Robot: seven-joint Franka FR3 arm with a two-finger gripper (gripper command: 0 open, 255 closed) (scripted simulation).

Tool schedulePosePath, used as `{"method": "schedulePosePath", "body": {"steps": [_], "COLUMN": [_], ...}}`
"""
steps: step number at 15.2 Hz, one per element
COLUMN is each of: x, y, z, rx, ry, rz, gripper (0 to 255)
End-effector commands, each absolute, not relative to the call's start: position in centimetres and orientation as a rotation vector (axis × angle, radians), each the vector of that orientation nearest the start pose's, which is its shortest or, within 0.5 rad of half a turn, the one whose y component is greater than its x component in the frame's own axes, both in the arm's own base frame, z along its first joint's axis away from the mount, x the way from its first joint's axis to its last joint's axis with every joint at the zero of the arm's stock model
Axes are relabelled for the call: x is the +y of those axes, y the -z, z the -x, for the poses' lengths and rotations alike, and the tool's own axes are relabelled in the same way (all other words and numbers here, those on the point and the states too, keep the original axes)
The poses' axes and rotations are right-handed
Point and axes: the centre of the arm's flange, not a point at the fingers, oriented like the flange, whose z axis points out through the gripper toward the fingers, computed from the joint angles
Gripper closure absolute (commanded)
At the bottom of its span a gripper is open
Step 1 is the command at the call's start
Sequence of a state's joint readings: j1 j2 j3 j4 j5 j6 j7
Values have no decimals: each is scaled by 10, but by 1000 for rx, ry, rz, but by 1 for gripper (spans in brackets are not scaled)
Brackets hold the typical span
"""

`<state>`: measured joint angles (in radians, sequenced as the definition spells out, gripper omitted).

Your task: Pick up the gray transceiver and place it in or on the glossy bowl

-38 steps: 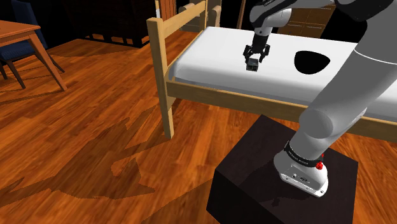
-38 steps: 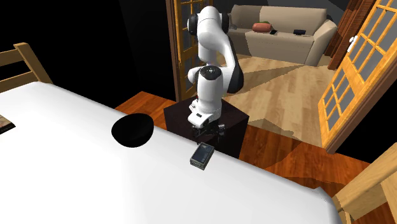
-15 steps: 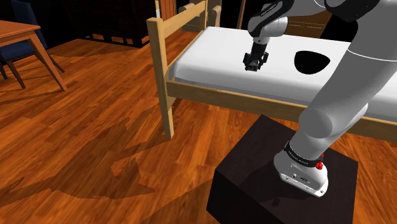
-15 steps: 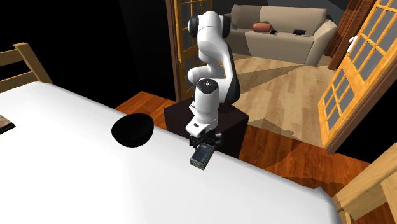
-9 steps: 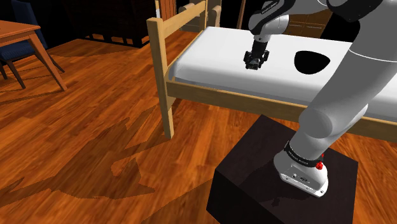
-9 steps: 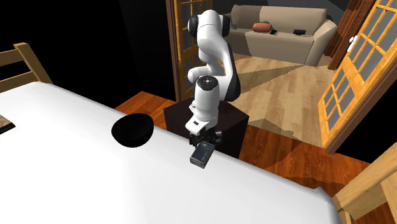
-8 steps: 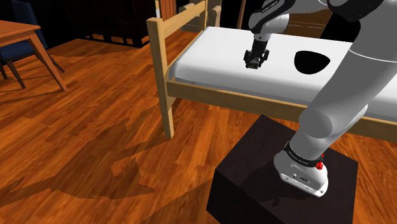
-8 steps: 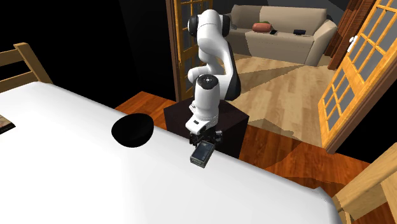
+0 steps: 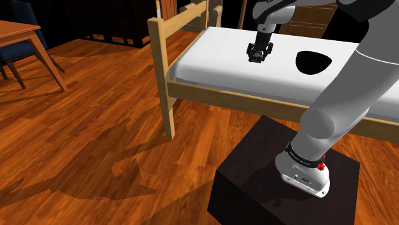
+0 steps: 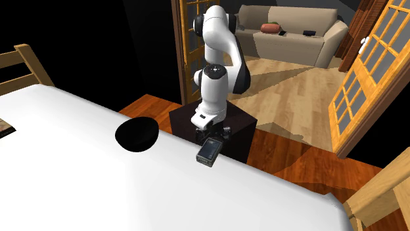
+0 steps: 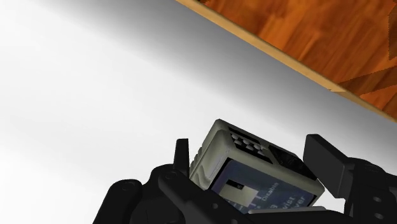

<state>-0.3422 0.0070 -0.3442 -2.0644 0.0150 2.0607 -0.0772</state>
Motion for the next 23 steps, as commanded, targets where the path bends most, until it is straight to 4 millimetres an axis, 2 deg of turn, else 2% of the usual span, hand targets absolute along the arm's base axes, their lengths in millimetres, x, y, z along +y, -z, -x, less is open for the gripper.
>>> {"method": "schedulePosePath", "body": {"steps": [1, 21, 23], "x": [-347, -347, -362], "y": [-439, -543, -543], "z": [-425, -425, -403], "rx": [949, 949, 949], "ry": [-9, -9, -9], "rz": [2980, 2980, 2980], "gripper": [255, 255, 255]}}
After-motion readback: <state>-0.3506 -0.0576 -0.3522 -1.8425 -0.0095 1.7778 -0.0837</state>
